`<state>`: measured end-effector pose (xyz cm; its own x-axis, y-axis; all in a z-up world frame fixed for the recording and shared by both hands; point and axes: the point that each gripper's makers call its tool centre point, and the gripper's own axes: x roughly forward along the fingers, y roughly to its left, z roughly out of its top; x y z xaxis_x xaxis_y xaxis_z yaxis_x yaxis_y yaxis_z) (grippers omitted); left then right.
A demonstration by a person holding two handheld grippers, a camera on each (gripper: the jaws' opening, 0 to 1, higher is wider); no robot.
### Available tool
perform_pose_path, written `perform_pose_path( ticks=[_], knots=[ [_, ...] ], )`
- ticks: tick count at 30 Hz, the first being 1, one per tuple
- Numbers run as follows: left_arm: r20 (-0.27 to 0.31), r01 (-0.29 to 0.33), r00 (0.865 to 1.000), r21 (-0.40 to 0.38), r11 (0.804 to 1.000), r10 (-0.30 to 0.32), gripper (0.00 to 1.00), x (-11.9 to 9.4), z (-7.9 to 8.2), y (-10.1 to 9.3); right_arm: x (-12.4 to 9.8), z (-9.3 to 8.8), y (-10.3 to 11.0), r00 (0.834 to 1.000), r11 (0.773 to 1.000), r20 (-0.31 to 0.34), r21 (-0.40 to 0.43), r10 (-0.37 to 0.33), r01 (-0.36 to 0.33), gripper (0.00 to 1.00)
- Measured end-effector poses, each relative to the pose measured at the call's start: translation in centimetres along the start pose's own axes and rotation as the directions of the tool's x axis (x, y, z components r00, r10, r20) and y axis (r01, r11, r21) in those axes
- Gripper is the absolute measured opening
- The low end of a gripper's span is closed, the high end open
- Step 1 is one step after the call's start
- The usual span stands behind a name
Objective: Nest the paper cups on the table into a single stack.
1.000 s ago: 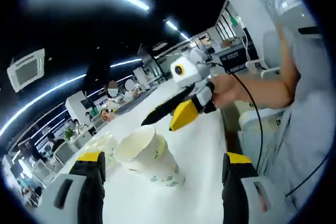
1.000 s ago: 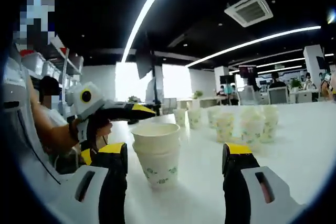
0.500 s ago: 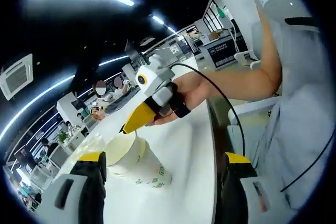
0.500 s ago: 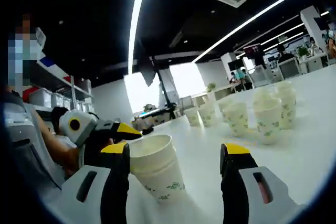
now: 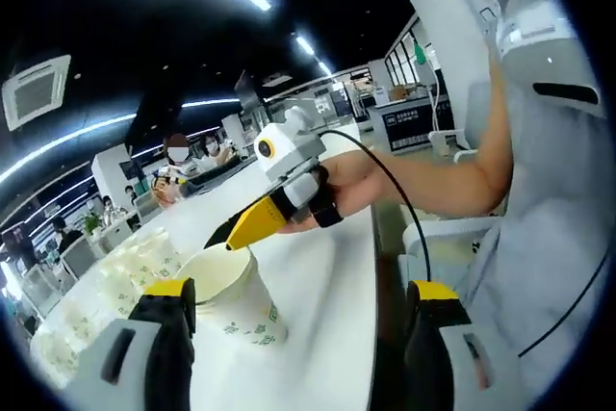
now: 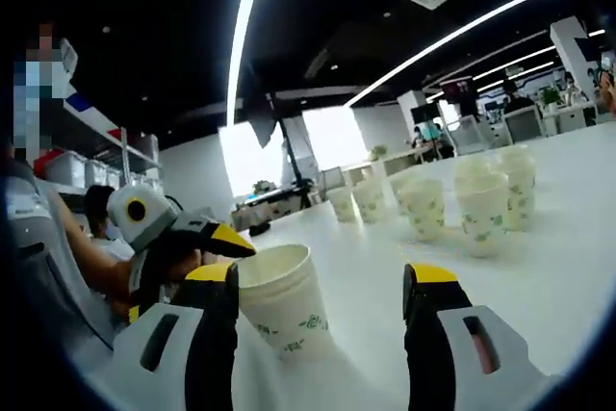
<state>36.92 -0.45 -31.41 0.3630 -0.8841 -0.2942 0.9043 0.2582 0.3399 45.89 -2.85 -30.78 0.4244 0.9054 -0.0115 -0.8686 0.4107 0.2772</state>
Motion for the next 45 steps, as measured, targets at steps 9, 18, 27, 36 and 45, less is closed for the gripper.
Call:
perform_pose_path(
  ticks=[9,18,27,36,45],
  knots=[
    [0.029,0.005,1.000,-0.047,0.999,-0.003,0.96,0.0,0.3,0.2,0.0,0.0,-0.1,1.000,1.000,0.007,0.006,-0.008,0.008,0.74],
    [0.195,-0.057,0.976,-0.183,0.981,0.093,0.96,-2.3,3.5,2.8,-0.1,1.5,2.6,0.995,0.992,0.050,-0.091,0.089,-0.085,0.77],
    [0.257,-0.206,0.902,-0.451,0.869,0.347,0.88,-6.4,2.7,8.0,-2.9,3.5,1.6,0.988,0.945,0.128,-0.304,-0.086,0.122,0.73],
    [0.203,-0.390,0.844,-0.402,0.828,0.496,0.85,-7.3,1.0,9.9,-5.8,4.0,1.2,0.961,0.940,0.212,-0.250,-0.180,0.232,0.70],
    [0.186,-0.431,0.814,-0.441,0.787,0.550,0.81,-8.2,0.1,8.5,-7.7,3.8,1.5,0.936,0.930,0.265,-0.222,-0.232,0.293,0.67]
  ],
)
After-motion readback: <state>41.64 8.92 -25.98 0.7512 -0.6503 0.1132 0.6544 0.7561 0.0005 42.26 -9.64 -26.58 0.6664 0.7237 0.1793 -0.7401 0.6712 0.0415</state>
